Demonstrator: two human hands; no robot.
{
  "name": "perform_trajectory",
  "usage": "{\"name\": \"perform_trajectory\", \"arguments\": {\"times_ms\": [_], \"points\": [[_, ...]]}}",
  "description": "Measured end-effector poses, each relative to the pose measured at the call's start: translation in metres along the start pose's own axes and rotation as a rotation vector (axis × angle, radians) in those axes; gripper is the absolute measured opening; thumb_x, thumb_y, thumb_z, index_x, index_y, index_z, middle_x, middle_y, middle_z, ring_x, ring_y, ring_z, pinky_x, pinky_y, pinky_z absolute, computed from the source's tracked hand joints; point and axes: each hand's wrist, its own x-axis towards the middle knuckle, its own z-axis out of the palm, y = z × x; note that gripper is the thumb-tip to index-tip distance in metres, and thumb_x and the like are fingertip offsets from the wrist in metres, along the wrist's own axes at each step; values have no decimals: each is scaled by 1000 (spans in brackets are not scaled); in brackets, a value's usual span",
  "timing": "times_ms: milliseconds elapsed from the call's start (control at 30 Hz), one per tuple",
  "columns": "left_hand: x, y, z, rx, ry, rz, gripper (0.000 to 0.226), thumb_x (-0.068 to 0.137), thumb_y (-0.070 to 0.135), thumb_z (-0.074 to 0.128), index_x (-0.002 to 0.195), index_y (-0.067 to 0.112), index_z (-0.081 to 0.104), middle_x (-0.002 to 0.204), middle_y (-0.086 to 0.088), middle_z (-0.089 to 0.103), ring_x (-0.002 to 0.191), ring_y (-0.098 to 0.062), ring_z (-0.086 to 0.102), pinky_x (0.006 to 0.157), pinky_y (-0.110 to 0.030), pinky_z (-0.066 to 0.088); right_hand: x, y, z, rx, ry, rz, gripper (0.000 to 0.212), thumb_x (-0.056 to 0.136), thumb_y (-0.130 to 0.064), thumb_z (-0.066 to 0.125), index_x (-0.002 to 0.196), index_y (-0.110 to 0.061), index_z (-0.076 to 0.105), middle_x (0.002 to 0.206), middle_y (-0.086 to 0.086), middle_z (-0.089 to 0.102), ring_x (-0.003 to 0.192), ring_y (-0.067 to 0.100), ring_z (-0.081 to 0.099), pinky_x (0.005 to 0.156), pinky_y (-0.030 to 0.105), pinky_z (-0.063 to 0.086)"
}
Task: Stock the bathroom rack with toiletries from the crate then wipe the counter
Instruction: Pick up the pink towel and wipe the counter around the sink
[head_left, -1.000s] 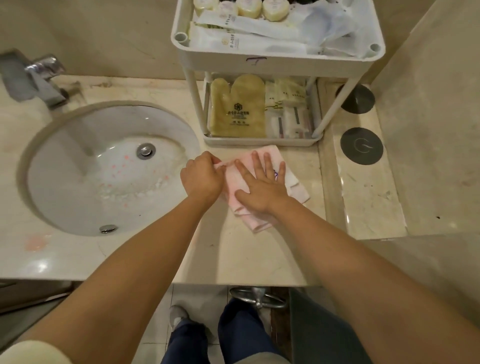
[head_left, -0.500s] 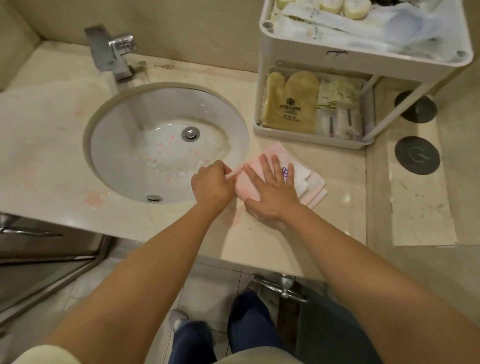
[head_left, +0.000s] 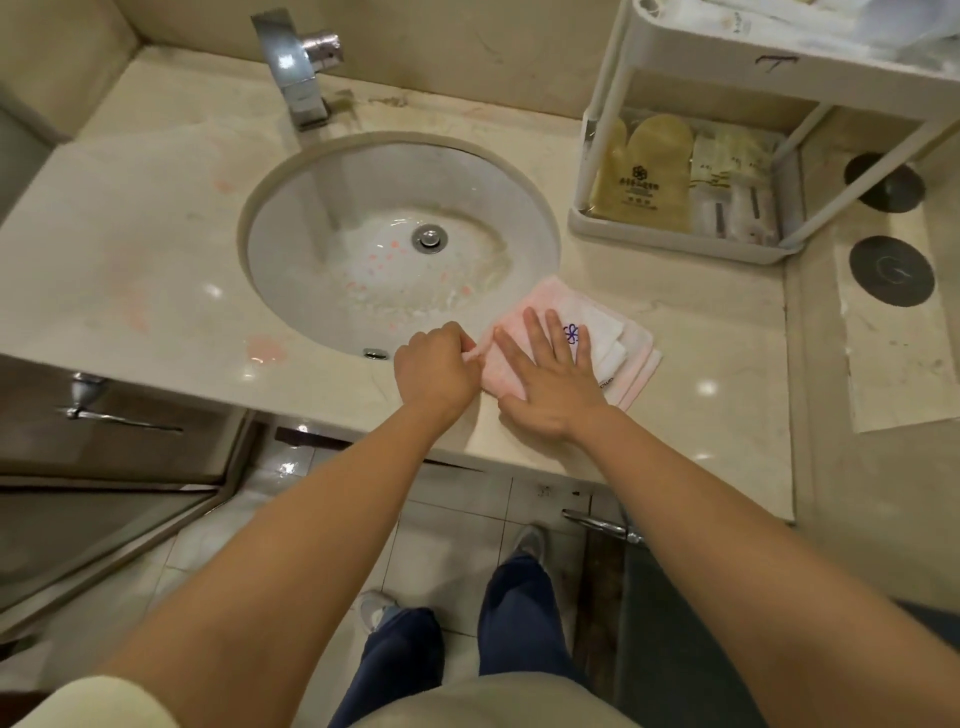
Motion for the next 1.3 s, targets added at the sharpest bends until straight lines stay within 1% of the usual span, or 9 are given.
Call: {"name": "perform_trajectory", "arguments": {"times_ms": [133, 400, 600, 733, 833, 1000, 1067, 1133, 1300], "points": [[-13, -33, -11, 1, -3, 11, 15, 86, 32, 59, 94, 21, 62, 90, -1, 69, 90, -26, 60, 69, -33, 40, -5, -38, 6, 29, -28, 15, 81, 90, -59, 32, 152, -38, -16, 158, 6, -32, 142, 28, -35, 112, 57, -22], [-33, -91, -39, 23, 1, -4, 14, 88, 32, 56, 95, 21, 61, 90, 0, 67, 86, -24, 60, 77, -37, 47, -3, -108, 18, 41, -34, 15, 79, 91, -59, 30, 152, -37, -16, 156, 6, -35, 140, 28, -38, 111, 56, -25], [-39, -142, -60, 19, 12, -46, 17, 89, 33, 57, 99, 20, 61, 96, -2, 68, 92, -26, 59, 79, -36, 43, 9, -161, 20, 43, -36, -7, 80, 90, -61, 29, 152, -37, -16, 156, 7, -35, 140, 29, -38, 110, 56, -25], [-35, -179, -76, 9, 35, -91, 20, 89, 36, 58, 101, 20, 62, 99, -2, 69, 94, -26, 61, 81, -36, 46, 26, -199, 20, 44, -39, -36, 80, 91, -63, 30, 152, -37, -16, 156, 7, -36, 139, 29, -39, 110, 56, -26], [-30, -204, -88, 22, 60, -115, 20, 90, 36, 58, 102, 21, 62, 99, -1, 70, 94, -25, 62, 79, -34, 45, 42, -224, 18, 36, -52, -54, 79, 93, -66, 26, 152, -37, -17, 155, 6, -37, 139, 29, -40, 109, 55, -27], [-19, -243, -107, 24, 88, -161, 19, 90, 36, 58, 103, 23, 62, 101, 0, 70, 98, -25, 62, 84, -36, 46, 71, -262, 14, 32, -73, -95, 73, 95, -63, 22, 152, -37, -18, 155, 7, -37, 139, 30, -40, 110, 57, -26], [-15, -260, -115, 32, 106, -192, 18, 89, 33, 58, 104, 24, 62, 101, -1, 70, 99, -26, 61, 82, -35, 44, 84, -279, 12, 14, -79, -120, 72, 96, -62, 21, 152, -36, -18, 155, 8, -37, 139, 30, -40, 110, 58, -25], [-10, -276, -124, 36, 123, -222, 18, 88, 31, 57, 103, 24, 62, 101, -1, 69, 100, -26, 61, 80, -34, 42, 97, -295, 9, 1, -89, -149, 72, 96, -62, 19, 151, -36, -19, 155, 8, -37, 138, 31, -40, 107, 57, -28], [7, -312, -145, 34, 146, -292, 18, 88, 34, 58, 102, 25, 63, 100, -1, 70, 98, -26, 62, 80, -36, 45, 133, -331, -1, -18, -130, -215, 73, 95, -66, 15, 150, -36, -23, 153, 8, -40, 136, 31, -43, 103, 53, -31]]}}
